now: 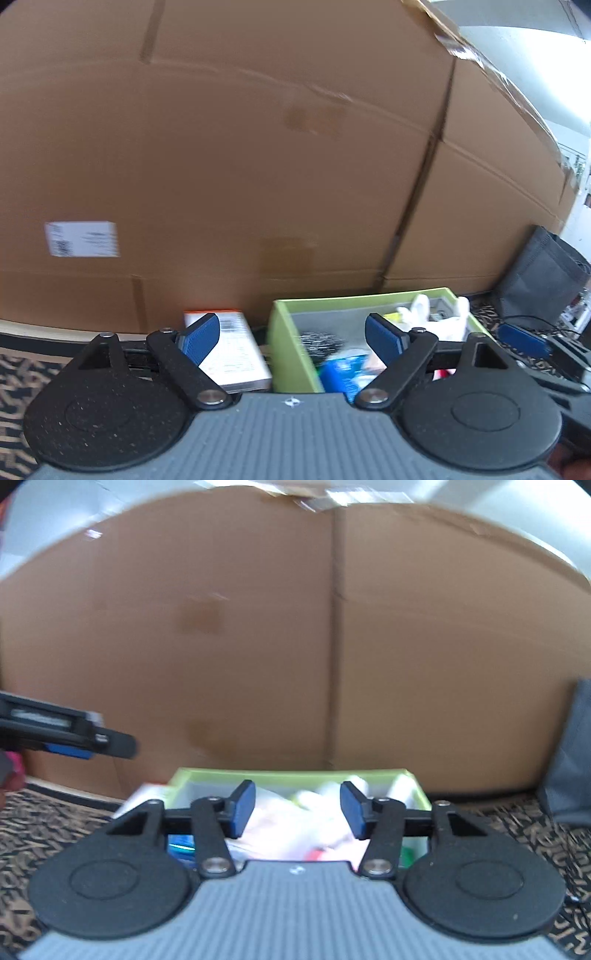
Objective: Organize objects
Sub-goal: 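Reach the left gripper to the copper box while the right grasps the black tape roll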
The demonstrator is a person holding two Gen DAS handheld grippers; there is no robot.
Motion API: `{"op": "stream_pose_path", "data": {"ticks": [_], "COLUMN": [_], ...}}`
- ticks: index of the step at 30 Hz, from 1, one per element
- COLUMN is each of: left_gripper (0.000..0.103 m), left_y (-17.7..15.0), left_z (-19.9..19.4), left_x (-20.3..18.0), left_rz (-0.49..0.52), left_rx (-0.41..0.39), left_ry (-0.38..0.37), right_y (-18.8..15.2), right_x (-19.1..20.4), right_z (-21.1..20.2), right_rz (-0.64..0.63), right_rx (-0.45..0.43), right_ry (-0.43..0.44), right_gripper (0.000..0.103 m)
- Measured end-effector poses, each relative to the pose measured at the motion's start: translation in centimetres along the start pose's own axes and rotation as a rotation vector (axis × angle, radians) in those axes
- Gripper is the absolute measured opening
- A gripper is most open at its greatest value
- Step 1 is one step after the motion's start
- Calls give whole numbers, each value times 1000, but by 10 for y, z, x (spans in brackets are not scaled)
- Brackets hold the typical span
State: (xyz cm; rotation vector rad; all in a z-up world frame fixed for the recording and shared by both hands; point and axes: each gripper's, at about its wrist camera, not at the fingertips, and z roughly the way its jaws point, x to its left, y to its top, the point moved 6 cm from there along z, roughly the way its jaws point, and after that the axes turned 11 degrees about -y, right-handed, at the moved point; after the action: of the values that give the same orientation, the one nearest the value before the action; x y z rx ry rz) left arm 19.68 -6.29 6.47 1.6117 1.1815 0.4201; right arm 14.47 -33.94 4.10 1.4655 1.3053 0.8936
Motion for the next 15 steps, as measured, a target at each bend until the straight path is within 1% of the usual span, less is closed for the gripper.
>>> {"op": "stream_pose_path", "data": {"ticks": [2,5,8,10,12,15], "left_gripper": [93,95,95,95,95,95], "left_y": [-1,-6,-15,-25,-33,-45], "left_z": [-15,-32,-43,-46,-50,-53], "left_x": [11,27,45,56,67,81], "left_rz": [3,3,-26,-52,-69,-80], "left_rx": [-11,-9,0,16,21,26], "left_ry": [36,64,77,86,91,97], "right_y": [-1,-11,-29,-43,-54,-66], "right_x": [23,58,93,116,137,165], "right_z": [-13,-27,-35,-35,-31,-21], "right_rz": [7,-1,-16,-27,-47,-81], "right_rx": [-16,-4,43,92,122,145], "right_ry": [51,125,194,236,259,258], "right_gripper": [57,58,58,58,57,54]}}
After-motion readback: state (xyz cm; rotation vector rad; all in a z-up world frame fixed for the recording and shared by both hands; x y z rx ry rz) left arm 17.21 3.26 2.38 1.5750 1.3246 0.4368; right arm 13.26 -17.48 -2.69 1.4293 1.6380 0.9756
